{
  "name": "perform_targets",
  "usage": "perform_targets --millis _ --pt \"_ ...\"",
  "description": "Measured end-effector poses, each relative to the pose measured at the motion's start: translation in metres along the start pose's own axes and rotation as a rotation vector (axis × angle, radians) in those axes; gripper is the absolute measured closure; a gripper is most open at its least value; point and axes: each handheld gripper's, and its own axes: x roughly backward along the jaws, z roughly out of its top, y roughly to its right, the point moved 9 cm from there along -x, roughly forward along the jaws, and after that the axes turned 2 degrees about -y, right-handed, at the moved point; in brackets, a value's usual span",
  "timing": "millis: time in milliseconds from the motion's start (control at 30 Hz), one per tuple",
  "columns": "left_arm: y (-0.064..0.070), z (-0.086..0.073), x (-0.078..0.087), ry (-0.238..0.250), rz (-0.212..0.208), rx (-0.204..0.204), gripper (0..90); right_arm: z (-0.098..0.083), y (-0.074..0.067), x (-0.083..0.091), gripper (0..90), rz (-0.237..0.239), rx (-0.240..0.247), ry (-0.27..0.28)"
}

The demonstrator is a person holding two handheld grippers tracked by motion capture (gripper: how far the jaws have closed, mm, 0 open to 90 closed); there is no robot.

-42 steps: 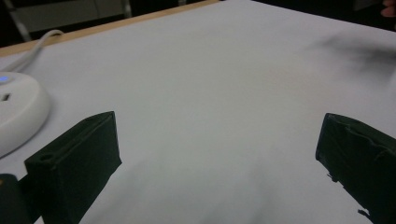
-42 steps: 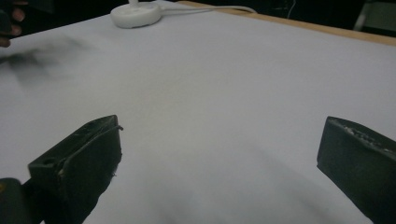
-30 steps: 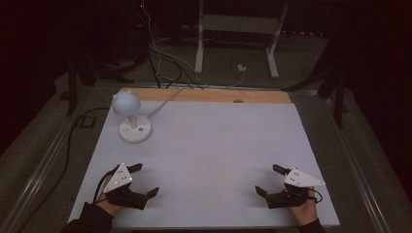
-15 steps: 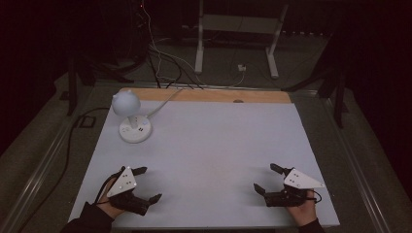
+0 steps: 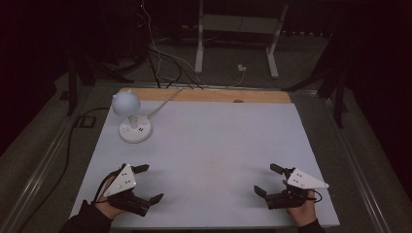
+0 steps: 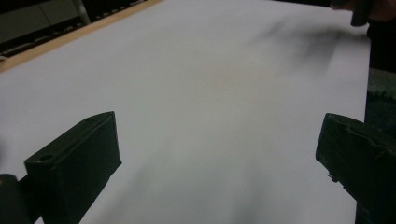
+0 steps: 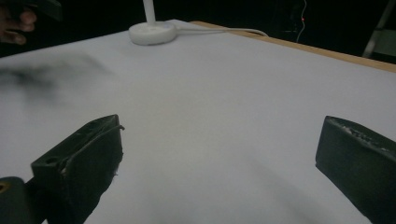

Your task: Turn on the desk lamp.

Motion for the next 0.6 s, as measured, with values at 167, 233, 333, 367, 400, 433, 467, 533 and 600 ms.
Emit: perform_targets --millis 167,233,333,367,400,433,467,533,600 --pt "-0.007 0.009 0.003 0.022 0.023 0.008 0.3 -0.001 -0.002 -0.001 0.0 0.002 0.005 -0.012" --pt "-0.010 0.013 0.004 0.031 0.035 0.011 0.3 -0.001 -0.003 -0.002 0.0 0.001 0.012 -0.015" --pt "-0.016 0.017 0.005 0.041 0.055 0.016 0.3 0.000 -0.003 -0.001 0.0 -0.007 0.020 -0.013" --pt "-0.018 0.019 0.005 0.047 0.064 0.024 0.3 0.000 -0.003 -0.001 0.0 -0.007 0.020 -0.013" --pt "-0.021 0.020 0.005 0.050 0.071 0.030 0.3 0.000 -0.003 -0.001 0.0 -0.009 0.018 -0.011" --pt "-0.023 0.021 0.006 0.052 0.079 0.035 0.3 0.002 -0.002 0.001 0.0 -0.018 0.021 0.003" --pt "-0.025 0.022 0.006 0.056 0.086 0.037 0.3 0.002 -0.002 0.001 0.0 -0.018 0.021 0.003" --pt "-0.030 0.024 0.007 0.056 0.106 0.041 0.3 0.005 -0.001 0.002 0.0 -0.029 0.022 0.018" --pt "-0.035 0.026 0.007 0.065 0.127 0.054 0.3 0.005 -0.001 0.003 0.0 -0.030 0.019 0.022"
